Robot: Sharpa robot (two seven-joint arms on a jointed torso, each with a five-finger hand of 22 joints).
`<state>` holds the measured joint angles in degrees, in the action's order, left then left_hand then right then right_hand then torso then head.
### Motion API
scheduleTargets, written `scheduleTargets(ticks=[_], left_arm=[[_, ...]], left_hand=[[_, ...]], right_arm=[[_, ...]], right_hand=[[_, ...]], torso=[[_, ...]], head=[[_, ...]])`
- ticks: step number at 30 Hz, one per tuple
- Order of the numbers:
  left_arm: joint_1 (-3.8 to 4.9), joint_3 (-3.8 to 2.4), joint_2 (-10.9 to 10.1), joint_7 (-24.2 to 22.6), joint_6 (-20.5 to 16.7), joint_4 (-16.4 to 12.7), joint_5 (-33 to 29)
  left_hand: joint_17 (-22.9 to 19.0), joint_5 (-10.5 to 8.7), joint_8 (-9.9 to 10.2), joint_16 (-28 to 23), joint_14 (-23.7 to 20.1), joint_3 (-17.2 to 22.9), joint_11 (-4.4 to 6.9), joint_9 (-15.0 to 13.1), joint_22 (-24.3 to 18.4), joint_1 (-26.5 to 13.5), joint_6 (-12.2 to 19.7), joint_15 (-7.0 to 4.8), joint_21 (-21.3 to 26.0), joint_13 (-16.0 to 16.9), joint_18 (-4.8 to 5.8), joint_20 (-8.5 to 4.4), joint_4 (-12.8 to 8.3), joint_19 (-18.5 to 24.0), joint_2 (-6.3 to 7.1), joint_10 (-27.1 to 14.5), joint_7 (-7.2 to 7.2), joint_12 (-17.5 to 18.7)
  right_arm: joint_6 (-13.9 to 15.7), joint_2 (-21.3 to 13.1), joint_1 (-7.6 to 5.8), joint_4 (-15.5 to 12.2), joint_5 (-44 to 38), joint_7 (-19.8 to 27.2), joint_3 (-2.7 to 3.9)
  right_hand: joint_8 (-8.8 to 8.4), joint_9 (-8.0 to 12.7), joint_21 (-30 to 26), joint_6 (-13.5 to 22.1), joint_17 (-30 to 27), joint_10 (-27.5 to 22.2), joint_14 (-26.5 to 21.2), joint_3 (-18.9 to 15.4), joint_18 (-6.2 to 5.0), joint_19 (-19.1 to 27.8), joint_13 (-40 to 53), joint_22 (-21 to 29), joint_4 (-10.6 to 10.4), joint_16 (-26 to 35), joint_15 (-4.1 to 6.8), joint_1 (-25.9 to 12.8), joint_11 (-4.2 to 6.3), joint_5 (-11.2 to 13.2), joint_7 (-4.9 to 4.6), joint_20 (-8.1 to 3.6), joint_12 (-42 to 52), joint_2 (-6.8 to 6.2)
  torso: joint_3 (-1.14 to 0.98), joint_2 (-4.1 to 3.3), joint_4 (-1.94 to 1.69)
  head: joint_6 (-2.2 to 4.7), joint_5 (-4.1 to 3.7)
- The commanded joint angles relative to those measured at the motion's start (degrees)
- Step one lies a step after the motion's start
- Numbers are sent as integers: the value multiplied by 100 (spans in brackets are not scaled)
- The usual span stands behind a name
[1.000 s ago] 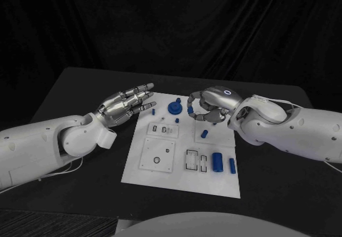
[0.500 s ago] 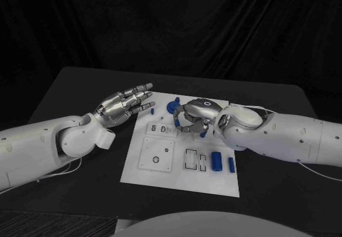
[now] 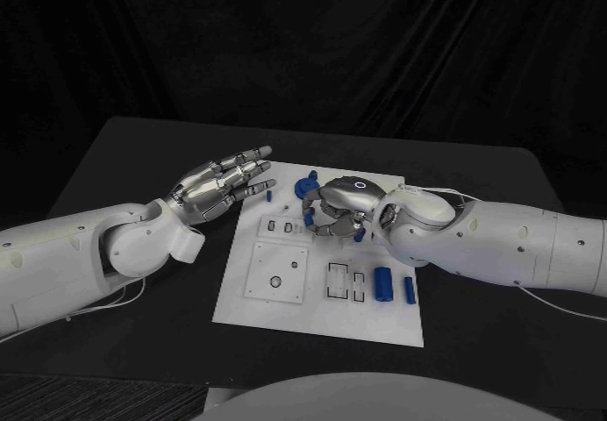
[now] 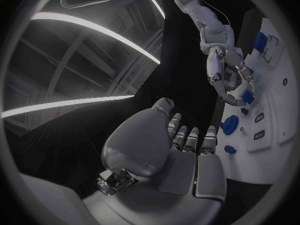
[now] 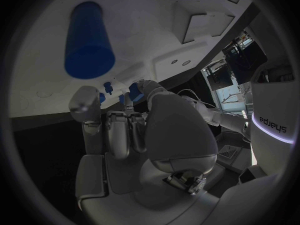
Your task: Assemble the parts on the task board
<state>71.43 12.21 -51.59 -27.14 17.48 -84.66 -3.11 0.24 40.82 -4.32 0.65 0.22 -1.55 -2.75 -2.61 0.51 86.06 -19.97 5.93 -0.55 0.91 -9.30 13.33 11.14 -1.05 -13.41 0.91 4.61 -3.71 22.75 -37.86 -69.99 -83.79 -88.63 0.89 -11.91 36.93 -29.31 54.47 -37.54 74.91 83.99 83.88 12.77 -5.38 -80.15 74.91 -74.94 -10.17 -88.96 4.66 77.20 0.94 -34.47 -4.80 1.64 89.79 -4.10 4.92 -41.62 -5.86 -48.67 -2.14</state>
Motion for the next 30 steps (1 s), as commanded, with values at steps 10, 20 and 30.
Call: scheduleTargets(ticks=[10, 20, 30], left_arm=[[-9, -5, 36, -12, 117, 13, 3], [-9, -5, 52, -1, 137, 26, 3], [-10, -5, 68, 5, 153, 54, 3]], left_hand=[[7, 33, -35, 20, 5, 47, -46, 2, 6, -36, 21, 42, -24, 8, -106, 32, -10, -9, 9, 1, 12, -39], [6, 33, -36, 20, 5, 54, -47, 1, 5, -37, 19, 42, -24, 8, -106, 32, -12, -8, 7, 1, 12, -39], [7, 34, -36, 21, 5, 67, -52, 2, 5, -39, 26, 43, -23, 9, -106, 33, -15, -7, 1, 3, 13, -43]], right_arm=[[-196, 106, 47, 85, -12, -221, 3], [-290, 169, 82, 150, -12, -290, 3], [-346, 186, 105, 169, -12, -349, 3]], right_hand=[[-161, 99, -66, 22, 1416, 601, 586, 59, -106, -7, 1509, -321, 51, -11, -74, -123, -70, 406, -39, 60, 21, -78], [-192, 119, -108, 17, 1402, 601, 582, 60, -113, 3, 1509, -317, 70, 2, -80, -143, -76, 521, -43, 67, 21, -80], [-249, 152, -179, 25, 1380, 601, 575, 51, -122, 20, 1509, -312, 115, 24, -87, -168, -84, 763, -51, 78, 21, -86]], torso=[[2, 5, 3], [-1, 6, 7], [4, 5, -4]], head=[[-26, -10], [-49, -6], [-59, -17]])
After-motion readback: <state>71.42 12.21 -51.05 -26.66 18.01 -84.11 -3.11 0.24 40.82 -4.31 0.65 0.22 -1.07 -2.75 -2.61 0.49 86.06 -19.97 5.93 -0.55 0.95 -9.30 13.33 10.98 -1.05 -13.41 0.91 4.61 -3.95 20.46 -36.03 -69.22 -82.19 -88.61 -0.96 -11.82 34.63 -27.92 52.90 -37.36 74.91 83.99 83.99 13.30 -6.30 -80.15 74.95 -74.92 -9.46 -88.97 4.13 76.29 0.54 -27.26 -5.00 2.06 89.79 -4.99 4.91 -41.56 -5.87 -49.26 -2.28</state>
